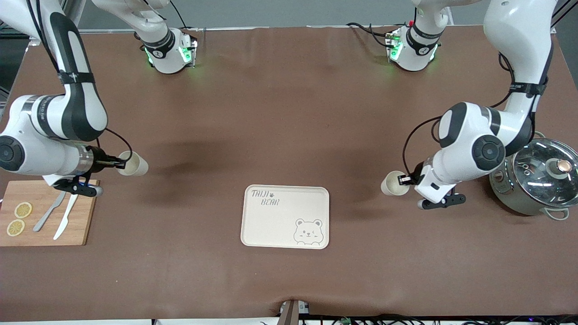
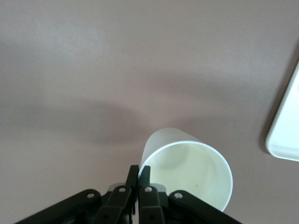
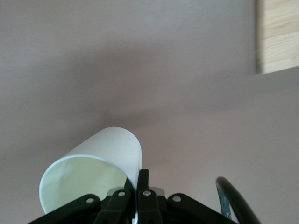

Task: Place white IKEA cup upright on tray with both arms
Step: 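Carry the cups with both grippers toward the bear tray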

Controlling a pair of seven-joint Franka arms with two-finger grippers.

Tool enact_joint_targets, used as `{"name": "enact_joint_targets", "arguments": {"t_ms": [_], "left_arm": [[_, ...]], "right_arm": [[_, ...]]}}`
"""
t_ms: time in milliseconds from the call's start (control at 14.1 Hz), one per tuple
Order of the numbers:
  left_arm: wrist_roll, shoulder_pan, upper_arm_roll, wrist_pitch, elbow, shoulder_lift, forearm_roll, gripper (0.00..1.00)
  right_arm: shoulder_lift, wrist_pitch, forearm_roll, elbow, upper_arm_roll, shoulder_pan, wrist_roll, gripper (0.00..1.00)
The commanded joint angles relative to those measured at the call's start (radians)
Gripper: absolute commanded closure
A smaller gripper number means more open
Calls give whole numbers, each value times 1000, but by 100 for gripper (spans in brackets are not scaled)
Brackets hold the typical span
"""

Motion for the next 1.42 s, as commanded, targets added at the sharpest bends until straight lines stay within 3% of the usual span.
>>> {"name": "enact_joint_targets", "arguments": {"t_ms": [0,640,783,996,1352], "left_arm": [[-104,-61,-2,-22,32,15,12,100],[-339,-262,-2,-22,171,105,12,100],[-366,-302,-2,-22,232,148,14,100],[-366,-318,1,-19,326,230,23,100],[-347,-342,18,18,446,323,23,100]], "right_arm": [[5,-23,56,37,-3,42,89,100],[71,-14,64,141,0,213,413,100],[85,-9,148,169,3,216,448,100],[141,-7,156,255,3,268,569,100],[223,135,155,304,3,332,773,100]]}}
